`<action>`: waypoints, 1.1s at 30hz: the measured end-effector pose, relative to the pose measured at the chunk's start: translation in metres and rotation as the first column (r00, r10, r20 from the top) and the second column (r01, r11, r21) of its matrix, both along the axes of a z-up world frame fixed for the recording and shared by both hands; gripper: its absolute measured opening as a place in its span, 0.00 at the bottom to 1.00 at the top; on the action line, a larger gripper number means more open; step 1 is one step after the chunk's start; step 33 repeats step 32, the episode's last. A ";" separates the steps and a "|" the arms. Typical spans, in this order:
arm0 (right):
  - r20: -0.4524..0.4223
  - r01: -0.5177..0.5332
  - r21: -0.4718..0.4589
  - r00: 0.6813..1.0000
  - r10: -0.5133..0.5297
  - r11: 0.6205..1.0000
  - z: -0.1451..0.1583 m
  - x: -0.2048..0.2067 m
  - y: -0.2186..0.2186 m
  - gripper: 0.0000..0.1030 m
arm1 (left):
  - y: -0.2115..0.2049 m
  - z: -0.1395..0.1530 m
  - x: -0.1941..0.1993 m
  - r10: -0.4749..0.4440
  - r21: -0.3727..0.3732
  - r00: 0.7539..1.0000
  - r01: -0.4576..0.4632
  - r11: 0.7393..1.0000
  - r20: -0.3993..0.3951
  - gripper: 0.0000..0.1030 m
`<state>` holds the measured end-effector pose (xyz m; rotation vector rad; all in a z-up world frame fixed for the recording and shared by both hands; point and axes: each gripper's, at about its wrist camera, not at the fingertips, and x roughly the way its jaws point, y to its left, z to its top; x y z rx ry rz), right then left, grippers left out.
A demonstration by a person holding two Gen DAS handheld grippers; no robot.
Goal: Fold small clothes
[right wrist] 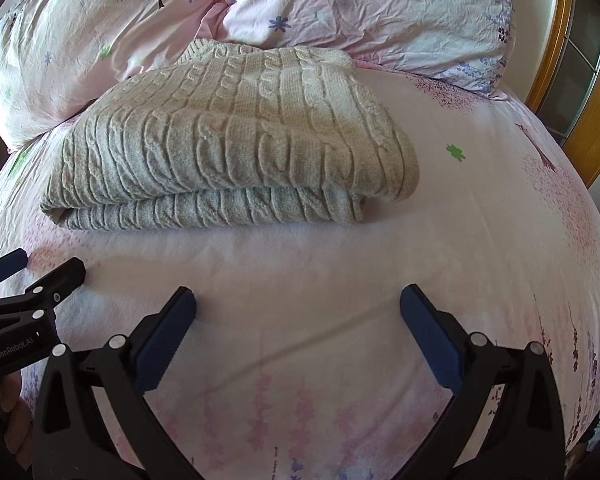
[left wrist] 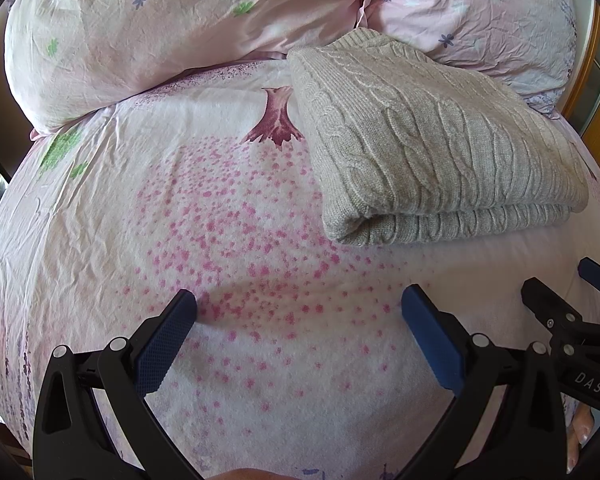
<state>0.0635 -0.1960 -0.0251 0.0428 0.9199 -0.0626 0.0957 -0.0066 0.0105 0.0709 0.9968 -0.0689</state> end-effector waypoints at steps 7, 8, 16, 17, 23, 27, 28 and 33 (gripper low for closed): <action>0.000 0.001 0.000 1.000 -0.001 1.000 0.000 0.000 0.000 0.98 | 0.000 0.000 -0.001 0.002 0.000 1.000 -0.002 1.000 0.001 0.99; 0.000 0.001 0.000 1.000 -0.001 1.000 0.000 0.000 0.000 0.98 | 0.000 0.000 -0.001 0.002 0.000 1.000 -0.002 1.000 0.001 0.99; 0.001 0.003 0.000 1.000 -0.003 1.000 0.000 0.000 0.000 0.98 | -0.001 0.000 -0.001 0.004 0.000 1.000 -0.004 1.000 0.002 0.99; 0.001 0.003 0.000 1.000 -0.003 1.000 0.000 0.000 0.000 0.98 | -0.001 0.000 0.000 0.004 0.000 1.000 -0.004 1.000 0.001 0.99; 0.001 0.004 0.000 1.000 -0.004 1.000 0.000 0.000 0.000 0.98 | -0.001 0.000 -0.001 0.008 0.000 1.000 -0.008 1.000 0.002 0.99; 0.001 0.005 0.000 1.000 -0.005 1.000 0.000 0.000 0.000 0.98 | -0.001 0.000 -0.001 0.008 0.000 1.000 -0.008 1.000 0.002 0.99; 0.001 0.005 0.000 1.000 -0.005 1.000 0.000 0.000 0.000 0.98 | -0.001 0.000 -0.001 0.008 0.000 1.000 -0.008 1.000 0.002 0.99; 0.001 0.006 0.000 1.000 -0.006 1.000 0.000 0.000 0.001 0.98 | -0.001 0.000 -0.001 0.009 0.000 1.000 -0.009 1.000 0.003 0.99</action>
